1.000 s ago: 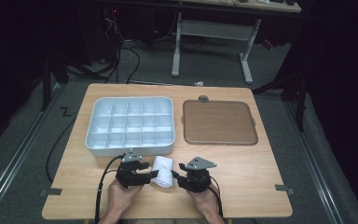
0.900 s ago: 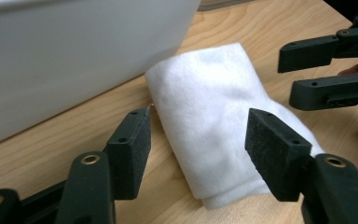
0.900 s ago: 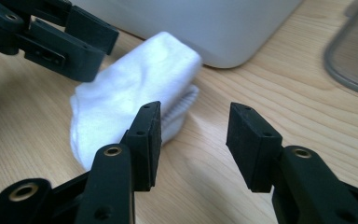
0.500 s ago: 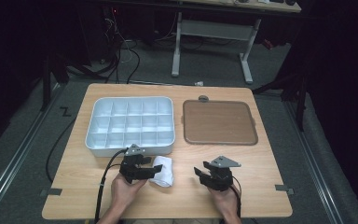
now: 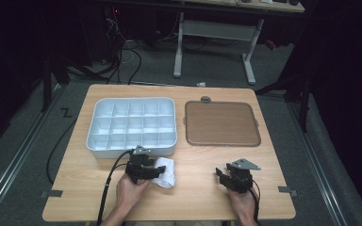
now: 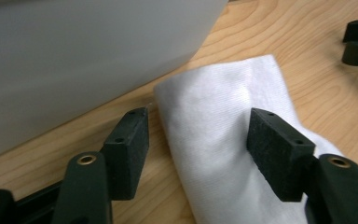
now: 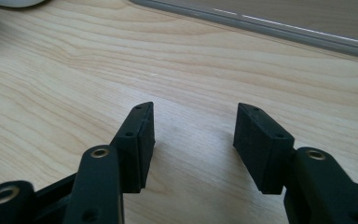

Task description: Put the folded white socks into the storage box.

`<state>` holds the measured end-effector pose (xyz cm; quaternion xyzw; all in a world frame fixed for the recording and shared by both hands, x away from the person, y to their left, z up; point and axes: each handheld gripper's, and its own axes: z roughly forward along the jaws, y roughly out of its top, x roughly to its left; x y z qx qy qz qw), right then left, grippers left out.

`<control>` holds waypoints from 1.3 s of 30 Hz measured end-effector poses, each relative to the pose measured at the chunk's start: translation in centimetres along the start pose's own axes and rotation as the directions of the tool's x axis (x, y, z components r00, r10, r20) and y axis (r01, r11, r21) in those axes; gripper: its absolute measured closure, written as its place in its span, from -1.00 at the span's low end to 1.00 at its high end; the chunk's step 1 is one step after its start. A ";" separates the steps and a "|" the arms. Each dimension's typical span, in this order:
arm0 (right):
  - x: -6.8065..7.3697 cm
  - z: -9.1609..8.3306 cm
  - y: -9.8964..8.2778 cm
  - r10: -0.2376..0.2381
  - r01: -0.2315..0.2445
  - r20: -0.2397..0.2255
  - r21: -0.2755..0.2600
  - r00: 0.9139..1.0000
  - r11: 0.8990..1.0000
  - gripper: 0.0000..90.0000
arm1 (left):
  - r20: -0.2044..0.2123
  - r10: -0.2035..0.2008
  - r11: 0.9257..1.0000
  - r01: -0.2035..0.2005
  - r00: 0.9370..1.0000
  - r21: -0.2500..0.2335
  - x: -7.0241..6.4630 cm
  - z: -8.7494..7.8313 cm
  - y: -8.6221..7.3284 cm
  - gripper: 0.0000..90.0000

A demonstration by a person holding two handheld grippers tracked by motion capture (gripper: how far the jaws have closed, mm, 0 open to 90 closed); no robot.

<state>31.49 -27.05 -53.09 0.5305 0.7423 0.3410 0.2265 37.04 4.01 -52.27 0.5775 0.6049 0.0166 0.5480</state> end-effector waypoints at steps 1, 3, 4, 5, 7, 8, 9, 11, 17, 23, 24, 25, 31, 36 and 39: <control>-0.1 -0.1 0.0 0.004 -0.004 0.005 -0.004 1.000 1.000 0.06 | -0.002 -0.005 1.000 0.005 1.000 0.002 0.1 0.0 0.0 -0.14; -0.4 -0.1 0.0 0.007 -0.007 0.014 0.002 1.000 1.000 0.03 | -0.010 0.000 1.000 0.000 1.000 -0.001 0.1 0.1 -0.1 -0.14; -0.5 0.0 0.0 0.007 -0.008 0.014 0.011 1.000 1.000 0.02 | -0.009 0.002 1.000 -0.002 1.000 -0.004 0.1 0.1 -0.2 -0.14; -0.5 0.0 0.0 0.004 -0.004 0.014 0.012 1.000 1.000 0.01 | -0.009 0.009 1.000 -0.009 1.000 -0.006 0.2 0.1 -0.3 -0.14; -0.5 0.1 0.0 -0.011 0.010 0.029 0.017 1.000 1.000 0.00 | -0.007 -0.002 1.000 0.002 1.000 -0.008 0.3 0.1 -0.3 -0.14; -0.5 0.1 0.0 -0.022 0.021 0.037 0.020 0.999 1.000 -0.01 | -0.005 0.000 1.000 0.000 1.000 -0.007 0.4 0.1 -0.3 -0.14; -0.4 0.1 0.1 -0.027 0.026 0.042 0.021 0.999 0.999 -0.04 | -0.003 0.003 1.000 -0.003 1.000 -0.008 0.4 0.1 -0.4 -0.14; -0.5 0.2 0.1 -0.025 0.024 0.042 0.022 0.999 0.999 -0.06 | -0.001 0.007 1.000 -0.007 1.000 -0.009 0.4 0.1 -0.4 -0.12; -0.4 0.2 0.1 -0.026 0.026 0.038 0.025 0.999 0.999 -0.09 | 0.017 -0.002 1.000 0.002 1.000 0.002 0.1 0.0 -0.5 0.13; -0.4 0.2 0.1 -0.030 0.029 0.034 0.025 0.999 0.999 -0.12 | 0.025 -0.012 1.000 0.012 1.000 0.007 -0.1 -0.1 -0.6 0.27; -0.4 0.2 0.1 -0.028 0.027 0.034 0.025 0.999 0.999 -0.12 | 0.027 -0.011 1.000 0.011 1.000 0.007 -0.1 -0.1 -0.6 0.29; -0.4 0.2 0.1 -0.029 0.028 0.033 0.026 0.999 0.999 -0.13 | 0.026 -0.011 1.000 0.010 1.000 0.009 -0.1 -0.1 -0.6 0.30; -0.4 0.2 0.1 -0.036 0.036 0.024 0.027 0.999 0.999 -0.17 | 0.020 0.019 1.000 -0.019 1.000 0.016 -0.5 0.1 -0.5 0.39; -0.4 0.2 0.1 -0.039 0.038 0.026 0.028 0.999 0.999 -0.18 | 0.026 0.010 1.000 -0.010 1.000 0.028 -0.9 0.3 -0.6 0.48; -0.4 0.2 0.1 -0.039 0.039 0.026 0.028 0.999 0.999 -0.18 | 0.023 0.020 0.999 -0.021 1.000 0.039 -1.1 0.3 -0.6 0.53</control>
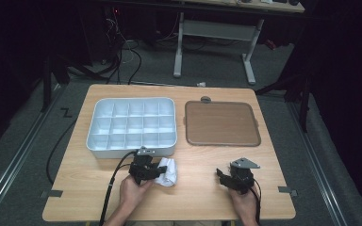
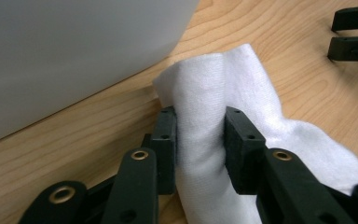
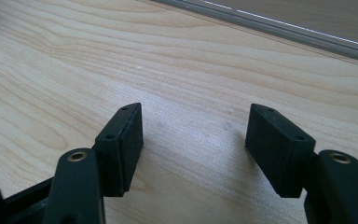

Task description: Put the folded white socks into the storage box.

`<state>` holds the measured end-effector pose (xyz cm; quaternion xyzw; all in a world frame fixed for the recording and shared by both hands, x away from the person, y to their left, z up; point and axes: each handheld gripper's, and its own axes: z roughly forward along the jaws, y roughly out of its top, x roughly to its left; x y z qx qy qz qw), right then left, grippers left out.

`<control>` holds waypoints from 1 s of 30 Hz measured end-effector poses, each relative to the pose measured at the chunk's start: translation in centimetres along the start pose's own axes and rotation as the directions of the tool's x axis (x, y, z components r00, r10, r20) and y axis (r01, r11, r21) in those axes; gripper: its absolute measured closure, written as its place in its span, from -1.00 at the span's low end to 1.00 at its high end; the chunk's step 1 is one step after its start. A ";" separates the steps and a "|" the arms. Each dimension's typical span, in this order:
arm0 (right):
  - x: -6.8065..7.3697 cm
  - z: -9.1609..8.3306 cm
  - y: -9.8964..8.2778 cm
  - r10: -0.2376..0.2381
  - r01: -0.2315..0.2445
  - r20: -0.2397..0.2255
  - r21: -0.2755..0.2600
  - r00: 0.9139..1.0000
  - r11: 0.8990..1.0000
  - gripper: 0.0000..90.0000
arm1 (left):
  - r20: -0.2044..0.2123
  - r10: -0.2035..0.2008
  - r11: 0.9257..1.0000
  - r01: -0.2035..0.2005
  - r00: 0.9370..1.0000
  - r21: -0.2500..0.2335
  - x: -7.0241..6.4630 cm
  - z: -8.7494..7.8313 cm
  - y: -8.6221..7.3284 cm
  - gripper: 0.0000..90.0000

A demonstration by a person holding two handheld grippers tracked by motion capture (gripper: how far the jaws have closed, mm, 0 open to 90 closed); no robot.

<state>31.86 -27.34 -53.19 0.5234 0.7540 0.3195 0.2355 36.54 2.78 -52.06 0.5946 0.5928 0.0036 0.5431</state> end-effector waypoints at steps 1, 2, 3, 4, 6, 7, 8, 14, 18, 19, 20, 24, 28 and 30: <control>0.0 0.0 0.0 -0.001 0.001 0.000 0.000 1.000 1.000 -0.18 | 0.001 0.002 1.000 -0.002 1.000 0.005 -0.1 0.0 0.0 0.54; 0.0 0.0 0.0 0.000 0.000 0.000 0.001 1.000 1.000 -0.18 | 0.003 0.003 1.000 -0.003 1.000 0.006 0.0 0.0 0.0 0.54; 0.0 0.0 0.0 0.000 0.000 0.000 0.001 1.000 1.000 -0.18 | 0.005 0.004 1.000 -0.004 1.000 0.006 0.0 0.0 0.0 0.55; 0.0 0.0 0.0 -0.002 0.002 -0.001 0.000 1.000 1.000 -0.18 | 0.007 0.006 1.000 -0.006 1.000 0.006 0.0 -0.1 0.0 0.55; 0.0 0.0 0.0 0.000 0.000 -0.001 0.002 1.000 1.000 -0.18 | 0.009 0.004 1.000 -0.004 1.000 0.005 -0.1 -0.1 0.0 0.55; 0.0 0.0 0.0 0.000 0.000 0.000 0.002 1.000 1.000 -0.19 | 0.013 0.004 1.000 -0.004 1.000 0.008 -0.1 -0.1 0.0 0.55; 0.0 0.0 0.0 0.000 0.000 0.001 0.001 1.000 1.000 -0.18 | 0.017 0.006 1.000 -0.007 1.000 0.011 -0.1 -0.1 0.0 0.55; 0.0 0.0 0.0 0.001 -0.001 0.001 0.001 1.000 1.000 -0.19 | 0.041 -0.015 0.999 0.014 0.999 0.034 0.0 -0.3 0.2 0.60; 0.0 0.0 0.0 0.000 0.000 0.001 0.002 1.000 1.000 -0.19 | 0.048 -0.020 0.999 0.018 0.999 0.042 -0.1 -0.5 0.3 0.61; 0.0 0.0 0.0 -0.001 0.001 0.001 0.000 1.000 1.000 -0.20 | 0.050 -0.021 0.999 0.018 0.999 0.043 -0.2 -0.6 0.3 0.61; 0.0 0.0 0.0 0.000 0.000 -0.002 0.002 1.000 1.000 -0.22 | 0.051 -0.022 0.999 0.019 0.998 0.042 -0.2 -0.7 0.3 0.61; 0.0 0.0 0.0 -0.004 0.004 -0.006 0.002 1.000 1.000 -0.24 | 0.054 -0.009 0.999 0.007 0.999 0.036 -0.4 -1.2 0.5 0.62; 0.1 0.0 0.0 -0.001 0.001 -0.006 0.003 1.000 1.000 -0.24 | 0.063 -0.004 1.000 0.002 0.998 0.030 -0.5 -1.5 0.7 0.62; 0.1 0.0 0.0 -0.001 0.001 -0.006 0.003 1.000 1.000 -0.24 | 0.067 0.001 1.000 -0.003 0.998 0.028 -0.5 -1.7 0.8 0.62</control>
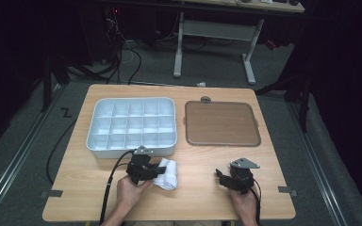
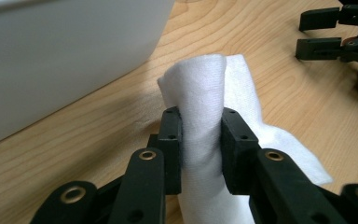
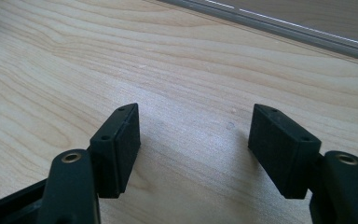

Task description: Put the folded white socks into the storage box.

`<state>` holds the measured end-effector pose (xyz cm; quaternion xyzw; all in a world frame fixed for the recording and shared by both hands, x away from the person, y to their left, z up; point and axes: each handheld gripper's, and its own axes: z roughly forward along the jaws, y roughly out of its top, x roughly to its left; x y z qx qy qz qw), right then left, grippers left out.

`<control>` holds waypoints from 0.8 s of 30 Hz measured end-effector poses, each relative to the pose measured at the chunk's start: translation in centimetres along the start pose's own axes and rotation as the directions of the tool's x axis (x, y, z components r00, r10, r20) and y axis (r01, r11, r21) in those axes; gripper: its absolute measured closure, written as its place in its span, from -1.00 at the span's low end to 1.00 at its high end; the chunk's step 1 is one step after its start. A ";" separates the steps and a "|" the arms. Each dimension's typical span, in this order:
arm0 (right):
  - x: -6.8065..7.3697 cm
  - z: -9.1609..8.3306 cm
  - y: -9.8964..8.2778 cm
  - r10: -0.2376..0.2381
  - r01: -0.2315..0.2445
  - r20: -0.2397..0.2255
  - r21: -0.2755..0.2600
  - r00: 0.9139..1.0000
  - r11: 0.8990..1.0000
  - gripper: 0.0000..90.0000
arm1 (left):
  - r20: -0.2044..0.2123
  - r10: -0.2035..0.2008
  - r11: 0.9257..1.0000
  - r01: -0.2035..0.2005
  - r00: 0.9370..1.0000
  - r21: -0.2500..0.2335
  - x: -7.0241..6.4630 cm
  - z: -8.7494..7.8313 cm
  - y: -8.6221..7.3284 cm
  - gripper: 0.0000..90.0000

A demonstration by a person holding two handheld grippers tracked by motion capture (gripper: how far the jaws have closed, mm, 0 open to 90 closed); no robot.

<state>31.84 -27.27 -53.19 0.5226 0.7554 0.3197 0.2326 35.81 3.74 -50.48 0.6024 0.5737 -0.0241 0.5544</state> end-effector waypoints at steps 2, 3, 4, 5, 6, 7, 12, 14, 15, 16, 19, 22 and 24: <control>0.0 0.0 0.0 0.000 0.000 0.000 0.000 1.000 1.000 -0.24 | -0.001 0.003 1.000 -0.003 1.000 -0.005 0.0 -0.2 0.1 0.62; 0.0 0.0 0.0 -0.001 0.001 0.000 0.000 1.000 1.000 -0.24 | -0.001 0.001 1.000 -0.001 1.000 -0.008 0.0 -0.3 0.1 0.62; 0.0 0.0 0.0 -0.001 0.001 -0.001 0.001 1.000 1.000 -0.24 | -0.001 0.001 1.000 -0.001 1.000 -0.011 -0.1 -0.4 0.1 0.62; 0.0 0.0 0.0 -0.001 0.001 -0.001 0.000 1.000 1.000 -0.24 | 0.001 0.004 1.000 -0.004 1.000 -0.010 -0.1 -0.4 0.1 0.62; 0.0 0.0 0.0 0.000 0.000 0.000 0.000 1.000 1.000 -0.24 | 0.002 0.005 1.000 -0.005 1.000 -0.011 -0.1 -0.5 0.1 0.62; 0.0 0.0 0.0 -0.001 0.001 -0.001 0.000 1.000 1.000 -0.24 | 0.004 0.008 1.000 -0.008 1.000 -0.010 -0.1 -0.6 0.1 0.62; 0.0 0.0 0.0 0.001 -0.001 -0.001 -0.001 1.000 1.000 -0.24 | 0.010 0.011 1.000 -0.011 1.000 -0.012 -0.3 -0.8 0.1 0.62; 0.0 0.0 0.0 -0.002 0.002 -0.001 0.000 1.000 1.000 -0.24 | 0.013 0.010 1.000 -0.009 1.000 -0.013 -0.4 -0.9 0.1 0.62; 0.0 0.0 0.0 -0.002 0.002 -0.001 0.000 1.000 1.000 -0.24 | 0.015 0.009 1.000 -0.009 1.000 -0.014 -0.4 -1.0 0.1 0.62; 0.0 0.0 0.0 -0.001 0.001 -0.001 0.000 1.000 1.000 -0.24 | 0.017 0.014 1.000 -0.014 1.000 -0.012 -0.4 -1.1 0.1 0.62; 0.0 0.0 0.0 -0.001 0.001 -0.001 0.000 1.000 1.000 -0.24 | 0.020 0.015 1.000 -0.014 1.000 -0.013 -0.4 -1.2 0.2 0.62; 0.0 0.0 0.0 0.000 0.000 -0.001 -0.001 1.000 1.000 -0.24 | 0.020 0.014 1.000 -0.014 1.000 -0.012 -0.4 -1.3 0.2 0.62; 0.0 0.0 0.0 -0.002 0.002 -0.001 -0.001 1.000 1.000 -0.24 | 0.022 0.012 1.000 -0.011 1.000 -0.014 -0.5 -1.5 0.3 0.62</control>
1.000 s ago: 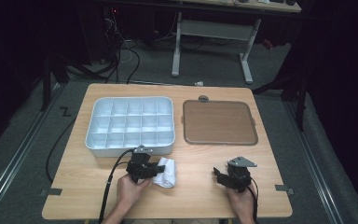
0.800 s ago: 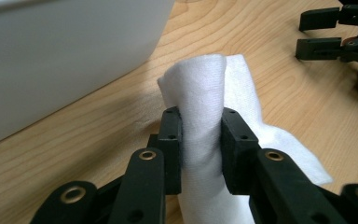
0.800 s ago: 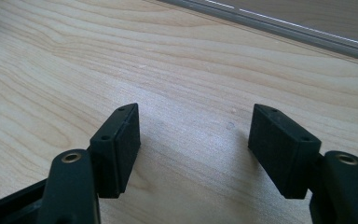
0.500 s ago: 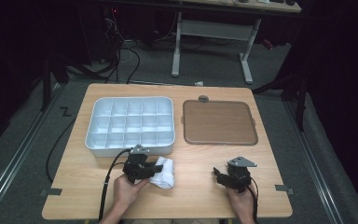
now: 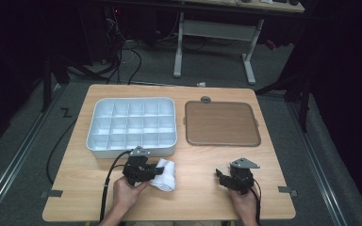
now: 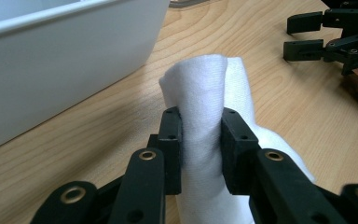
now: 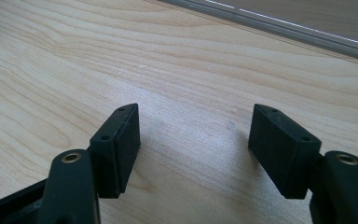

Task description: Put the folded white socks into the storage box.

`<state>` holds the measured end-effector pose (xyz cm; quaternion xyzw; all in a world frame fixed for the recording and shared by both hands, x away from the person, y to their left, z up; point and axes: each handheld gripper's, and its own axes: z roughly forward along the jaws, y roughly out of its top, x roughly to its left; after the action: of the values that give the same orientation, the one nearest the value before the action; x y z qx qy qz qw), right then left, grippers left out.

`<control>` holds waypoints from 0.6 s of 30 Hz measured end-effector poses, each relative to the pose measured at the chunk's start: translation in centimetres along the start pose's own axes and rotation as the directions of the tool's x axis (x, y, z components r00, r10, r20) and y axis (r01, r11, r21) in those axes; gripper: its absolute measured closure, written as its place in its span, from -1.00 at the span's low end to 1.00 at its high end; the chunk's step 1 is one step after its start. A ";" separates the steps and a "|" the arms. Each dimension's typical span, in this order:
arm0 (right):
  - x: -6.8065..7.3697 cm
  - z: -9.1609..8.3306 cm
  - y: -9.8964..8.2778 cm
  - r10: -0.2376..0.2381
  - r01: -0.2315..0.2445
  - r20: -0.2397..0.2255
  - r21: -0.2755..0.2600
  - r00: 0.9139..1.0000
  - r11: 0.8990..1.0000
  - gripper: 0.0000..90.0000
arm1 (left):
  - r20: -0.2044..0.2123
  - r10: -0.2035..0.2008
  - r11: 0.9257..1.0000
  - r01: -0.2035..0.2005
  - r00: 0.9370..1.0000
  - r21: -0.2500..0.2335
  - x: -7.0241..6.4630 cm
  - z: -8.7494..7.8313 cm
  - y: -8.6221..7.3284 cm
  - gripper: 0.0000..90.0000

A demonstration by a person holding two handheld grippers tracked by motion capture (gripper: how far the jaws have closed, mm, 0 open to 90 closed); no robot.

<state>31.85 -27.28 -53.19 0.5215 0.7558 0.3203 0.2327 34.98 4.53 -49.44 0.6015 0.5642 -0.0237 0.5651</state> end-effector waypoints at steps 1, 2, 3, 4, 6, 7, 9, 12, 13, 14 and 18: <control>0.0 0.0 0.0 0.002 -0.002 0.000 0.001 1.000 1.000 -0.24 | 0.002 0.000 1.000 0.000 1.000 0.001 0.0 -0.1 0.0 0.62; 0.0 0.0 0.0 0.002 -0.002 0.000 0.001 1.000 1.000 -0.24 | 0.003 -0.007 1.000 0.007 1.000 -0.003 -0.1 -0.1 0.1 0.62; 0.0 0.0 0.0 0.002 -0.002 0.000 0.000 1.000 1.000 -0.24 | 0.006 -0.008 1.000 0.008 1.000 -0.002 -0.1 -0.2 0.1 0.62; 0.0 0.0 0.0 0.002 -0.002 0.000 0.001 1.000 1.000 -0.24 | 0.009 -0.007 1.000 0.007 1.000 -0.003 -0.1 -0.3 0.2 0.62; 0.0 0.0 0.0 -0.002 0.002 0.000 0.000 1.000 1.000 -0.24 | 0.013 -0.009 1.000 0.009 1.000 -0.002 -0.1 -0.4 0.2 0.62; 0.0 0.0 0.0 -0.001 0.001 0.000 0.000 1.000 1.000 -0.24 | 0.012 -0.012 1.000 0.012 1.000 -0.003 -0.1 -0.4 0.3 0.62; 0.0 0.0 0.0 0.002 -0.002 0.000 0.000 1.000 1.000 -0.24 | 0.013 -0.015 1.000 0.015 1.000 -0.006 -0.1 -0.5 0.3 0.62; 0.0 0.0 0.0 -0.001 0.001 0.000 0.000 1.000 1.000 -0.24 | 0.016 -0.021 1.000 0.021 1.000 -0.008 -0.1 -0.6 0.4 0.62; 0.0 0.0 0.0 0.000 0.000 0.000 0.000 1.000 1.000 -0.24 | 0.017 -0.019 1.000 0.019 1.000 -0.007 -0.1 -0.7 0.5 0.62; 0.0 0.0 0.0 0.004 -0.004 0.000 0.001 1.000 1.000 -0.24 | 0.017 -0.018 1.000 0.018 1.000 -0.007 -0.2 -0.7 0.5 0.62; 0.0 0.0 0.0 0.003 -0.003 0.000 0.001 1.000 1.000 -0.24 | 0.025 -0.005 1.000 0.006 1.000 -0.018 -0.7 -1.0 1.0 0.62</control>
<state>31.84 -27.27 -53.19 0.5229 0.7550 0.3206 0.2319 34.77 5.06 -47.97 0.5944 0.5590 -0.0275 0.5775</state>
